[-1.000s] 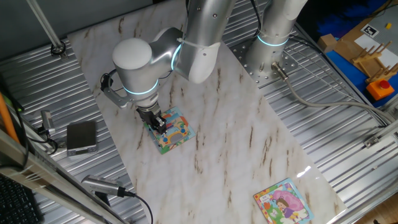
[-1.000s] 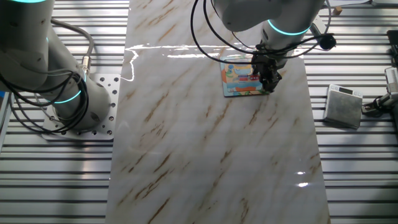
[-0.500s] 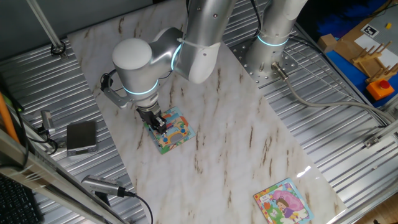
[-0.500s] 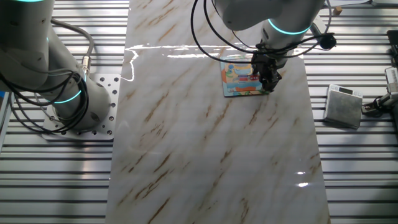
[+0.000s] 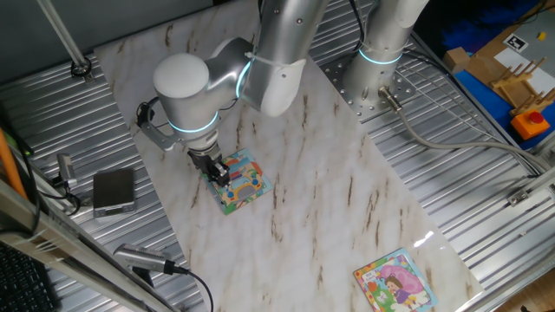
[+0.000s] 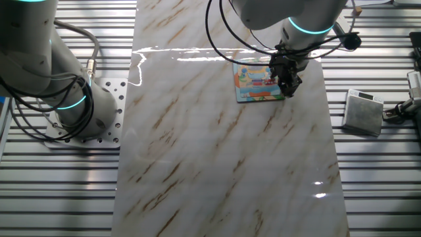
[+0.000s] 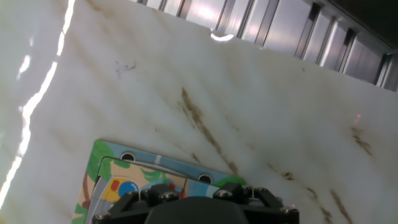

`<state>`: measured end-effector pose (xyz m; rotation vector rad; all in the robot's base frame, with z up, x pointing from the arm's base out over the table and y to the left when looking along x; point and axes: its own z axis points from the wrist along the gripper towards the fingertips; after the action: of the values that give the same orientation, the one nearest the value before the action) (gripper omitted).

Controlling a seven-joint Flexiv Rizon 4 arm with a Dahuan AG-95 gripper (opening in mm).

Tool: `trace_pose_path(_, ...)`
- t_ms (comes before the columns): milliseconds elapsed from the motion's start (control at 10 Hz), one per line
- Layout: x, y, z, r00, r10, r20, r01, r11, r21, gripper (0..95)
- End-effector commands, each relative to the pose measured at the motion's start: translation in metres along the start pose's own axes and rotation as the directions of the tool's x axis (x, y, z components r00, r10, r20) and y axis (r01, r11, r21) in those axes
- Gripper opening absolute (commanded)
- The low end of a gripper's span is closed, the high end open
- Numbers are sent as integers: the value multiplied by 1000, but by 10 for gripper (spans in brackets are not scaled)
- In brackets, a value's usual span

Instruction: Assemble one piece of a puzzle

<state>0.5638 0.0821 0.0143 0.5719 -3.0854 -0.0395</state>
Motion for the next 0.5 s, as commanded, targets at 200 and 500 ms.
trace_pose_path(200, 0, -2, 2, 1000, -2, 0, 2, 1000, 0, 570)
trace_pose_path(500, -2, -2, 7, 1000, -1, 2, 1, 1000, -1, 570)
